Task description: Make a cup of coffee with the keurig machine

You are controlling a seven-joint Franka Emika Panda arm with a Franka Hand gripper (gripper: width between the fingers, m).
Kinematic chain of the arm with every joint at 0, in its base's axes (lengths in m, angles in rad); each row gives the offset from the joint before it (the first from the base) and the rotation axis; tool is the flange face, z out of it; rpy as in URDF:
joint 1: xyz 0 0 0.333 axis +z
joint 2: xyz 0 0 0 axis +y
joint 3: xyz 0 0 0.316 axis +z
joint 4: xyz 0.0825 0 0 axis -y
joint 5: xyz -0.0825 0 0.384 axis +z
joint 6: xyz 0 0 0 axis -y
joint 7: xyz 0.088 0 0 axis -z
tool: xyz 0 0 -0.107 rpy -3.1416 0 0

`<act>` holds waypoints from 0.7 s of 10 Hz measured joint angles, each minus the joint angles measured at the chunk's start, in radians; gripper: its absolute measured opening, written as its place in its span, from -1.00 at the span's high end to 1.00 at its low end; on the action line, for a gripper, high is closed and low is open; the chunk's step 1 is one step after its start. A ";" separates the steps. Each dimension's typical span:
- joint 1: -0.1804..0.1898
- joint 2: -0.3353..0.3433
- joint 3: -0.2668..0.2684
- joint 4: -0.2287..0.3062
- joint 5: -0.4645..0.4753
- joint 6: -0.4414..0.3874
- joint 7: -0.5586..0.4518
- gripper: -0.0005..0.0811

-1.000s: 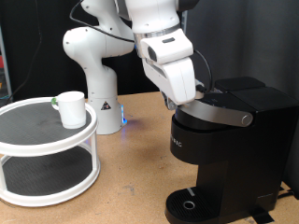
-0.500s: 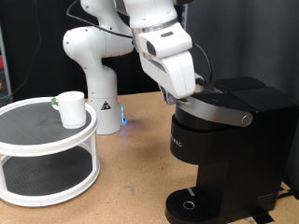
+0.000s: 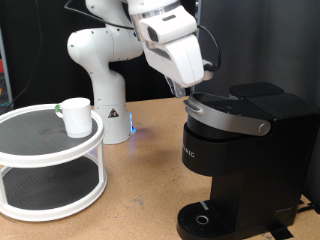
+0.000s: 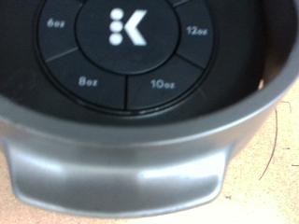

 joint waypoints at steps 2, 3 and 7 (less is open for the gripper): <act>0.001 0.001 0.017 0.005 -0.016 0.011 0.076 0.97; 0.001 0.007 0.032 0.009 -0.041 0.016 0.128 0.97; 0.004 0.047 0.069 0.015 -0.090 0.052 0.199 0.97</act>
